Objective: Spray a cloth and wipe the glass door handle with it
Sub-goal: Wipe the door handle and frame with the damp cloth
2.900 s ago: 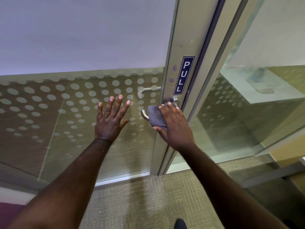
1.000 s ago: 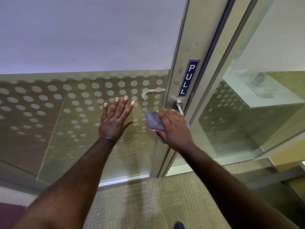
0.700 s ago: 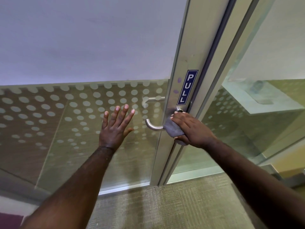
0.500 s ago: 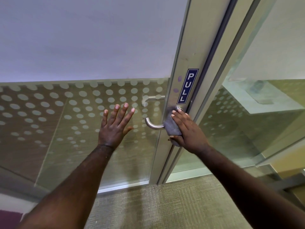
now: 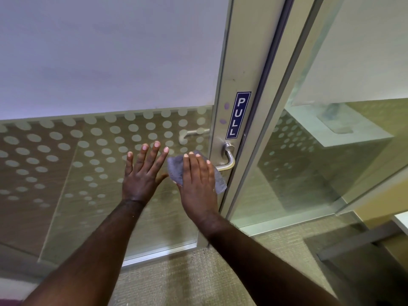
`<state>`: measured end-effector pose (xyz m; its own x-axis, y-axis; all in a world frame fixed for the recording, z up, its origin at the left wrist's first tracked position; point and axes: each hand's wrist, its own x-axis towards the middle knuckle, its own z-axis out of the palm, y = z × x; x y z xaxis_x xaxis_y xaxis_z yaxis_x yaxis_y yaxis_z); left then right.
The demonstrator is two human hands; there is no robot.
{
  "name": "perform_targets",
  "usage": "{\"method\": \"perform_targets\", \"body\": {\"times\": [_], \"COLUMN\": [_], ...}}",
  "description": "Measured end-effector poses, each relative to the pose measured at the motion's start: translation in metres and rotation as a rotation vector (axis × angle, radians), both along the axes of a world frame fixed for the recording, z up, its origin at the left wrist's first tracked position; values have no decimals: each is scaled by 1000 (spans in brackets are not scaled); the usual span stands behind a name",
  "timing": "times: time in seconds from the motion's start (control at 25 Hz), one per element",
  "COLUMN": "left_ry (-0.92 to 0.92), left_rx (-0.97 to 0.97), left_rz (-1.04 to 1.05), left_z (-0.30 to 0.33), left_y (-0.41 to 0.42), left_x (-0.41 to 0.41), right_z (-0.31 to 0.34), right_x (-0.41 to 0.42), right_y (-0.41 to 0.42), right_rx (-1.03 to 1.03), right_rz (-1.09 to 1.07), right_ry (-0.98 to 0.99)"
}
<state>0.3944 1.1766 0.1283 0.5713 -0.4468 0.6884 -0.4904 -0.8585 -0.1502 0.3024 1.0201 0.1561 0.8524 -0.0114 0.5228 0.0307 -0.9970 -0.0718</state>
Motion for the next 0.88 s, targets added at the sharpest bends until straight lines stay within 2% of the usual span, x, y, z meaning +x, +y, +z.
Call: {"method": "perform_targets", "body": {"times": [0.24, 0.44, 0.64, 0.88], "left_ry": [-31, 19, 40, 1], "left_rx": [11, 14, 12, 16], "left_rz": [24, 32, 35, 44], "left_z": [0, 1, 1, 1], "left_y": [-1, -1, -2, -3], "left_x": [-1, -2, -1, -1], "right_z": [-8, 6, 11, 11], "right_x": [-8, -3, 0, -13], "right_y": [-62, -133, -158, -190], "right_rx": [-154, -137, -130, 4], "right_rz": [322, 352, 428, 324], "right_ry": [-26, -20, 46, 124]}}
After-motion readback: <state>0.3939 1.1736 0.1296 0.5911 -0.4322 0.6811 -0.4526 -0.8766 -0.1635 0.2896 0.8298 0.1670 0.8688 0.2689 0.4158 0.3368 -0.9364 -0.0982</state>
